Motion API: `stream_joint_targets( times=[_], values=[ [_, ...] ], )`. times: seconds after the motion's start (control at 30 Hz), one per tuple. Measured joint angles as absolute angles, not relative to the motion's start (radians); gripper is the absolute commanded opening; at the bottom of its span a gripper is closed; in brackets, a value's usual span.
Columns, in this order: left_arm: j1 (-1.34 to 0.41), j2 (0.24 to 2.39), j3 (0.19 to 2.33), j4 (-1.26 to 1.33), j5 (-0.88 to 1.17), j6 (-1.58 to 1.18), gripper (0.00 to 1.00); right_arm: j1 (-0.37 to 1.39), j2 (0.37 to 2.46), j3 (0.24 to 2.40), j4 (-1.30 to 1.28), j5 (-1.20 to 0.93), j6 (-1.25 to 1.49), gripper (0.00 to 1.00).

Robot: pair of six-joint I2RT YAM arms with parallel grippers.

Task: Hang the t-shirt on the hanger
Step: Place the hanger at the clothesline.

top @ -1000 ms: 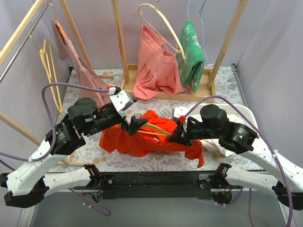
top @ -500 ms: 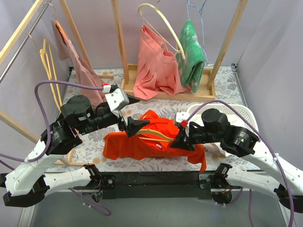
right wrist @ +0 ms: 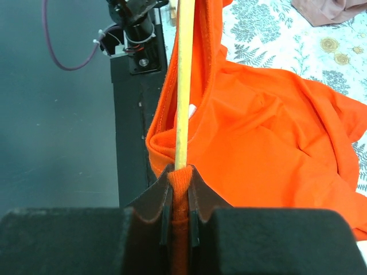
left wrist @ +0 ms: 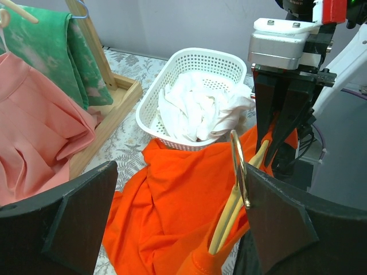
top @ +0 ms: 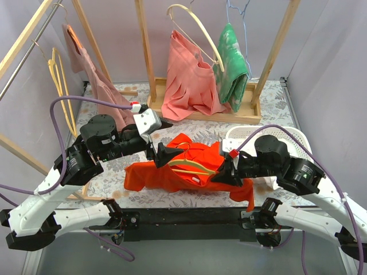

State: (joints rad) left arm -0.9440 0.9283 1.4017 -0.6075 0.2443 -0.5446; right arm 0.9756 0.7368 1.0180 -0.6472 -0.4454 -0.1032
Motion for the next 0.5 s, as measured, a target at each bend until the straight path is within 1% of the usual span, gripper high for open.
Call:
stream_joint_targets(
  times=[0.3,0.5],
  values=[
    [-0.938,0.955,1.423,-0.608,0.282,-0.555,0.85,0.976,0.682,1.015,-0.694,-0.465,-0.098,0.01],
    [-0.937,1.002,1.482,-0.68,0.341,-0.55,0.86,0.976,0.68,1.015,-0.701,-0.382,-0.075,0.01]
  ],
)
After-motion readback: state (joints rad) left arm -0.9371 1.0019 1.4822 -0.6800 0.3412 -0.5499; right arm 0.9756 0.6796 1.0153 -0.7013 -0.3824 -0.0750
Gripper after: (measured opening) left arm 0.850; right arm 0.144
